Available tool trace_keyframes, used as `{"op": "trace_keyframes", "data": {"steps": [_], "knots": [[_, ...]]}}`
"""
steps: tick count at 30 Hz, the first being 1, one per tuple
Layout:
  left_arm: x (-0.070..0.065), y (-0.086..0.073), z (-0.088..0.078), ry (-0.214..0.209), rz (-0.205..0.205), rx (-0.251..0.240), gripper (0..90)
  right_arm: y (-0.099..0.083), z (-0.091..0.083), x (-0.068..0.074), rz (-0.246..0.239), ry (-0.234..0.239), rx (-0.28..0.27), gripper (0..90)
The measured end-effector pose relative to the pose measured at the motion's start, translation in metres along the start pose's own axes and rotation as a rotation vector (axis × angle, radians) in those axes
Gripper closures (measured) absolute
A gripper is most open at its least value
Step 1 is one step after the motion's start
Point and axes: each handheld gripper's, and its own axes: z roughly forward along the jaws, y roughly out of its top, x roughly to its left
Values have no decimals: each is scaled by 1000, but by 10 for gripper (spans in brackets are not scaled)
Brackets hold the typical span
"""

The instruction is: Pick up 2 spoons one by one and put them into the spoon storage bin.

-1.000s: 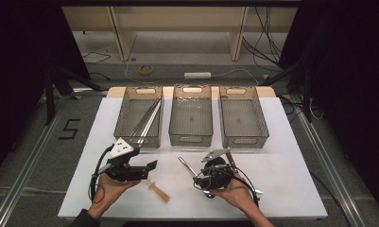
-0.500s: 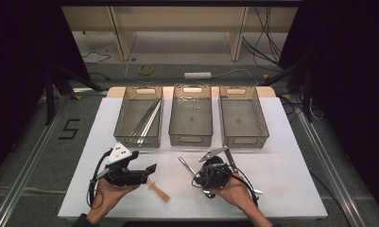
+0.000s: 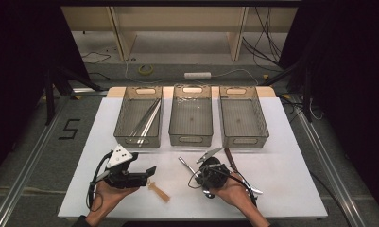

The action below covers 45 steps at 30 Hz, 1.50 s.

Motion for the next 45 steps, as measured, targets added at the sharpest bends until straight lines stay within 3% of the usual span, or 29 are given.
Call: {"op": "trace_keyframes", "data": {"steps": [21,33,45], "knots": [[0,0,1,-1,9,7,177,2,-3,-2,-1,-21,5,900],[1,0,2,7,4,11,177,10,-24,-11,0,-15,-67,900],[4,-1,2,10,-16,19,175,34,-42,-30,31,-35,-148,900]]}}
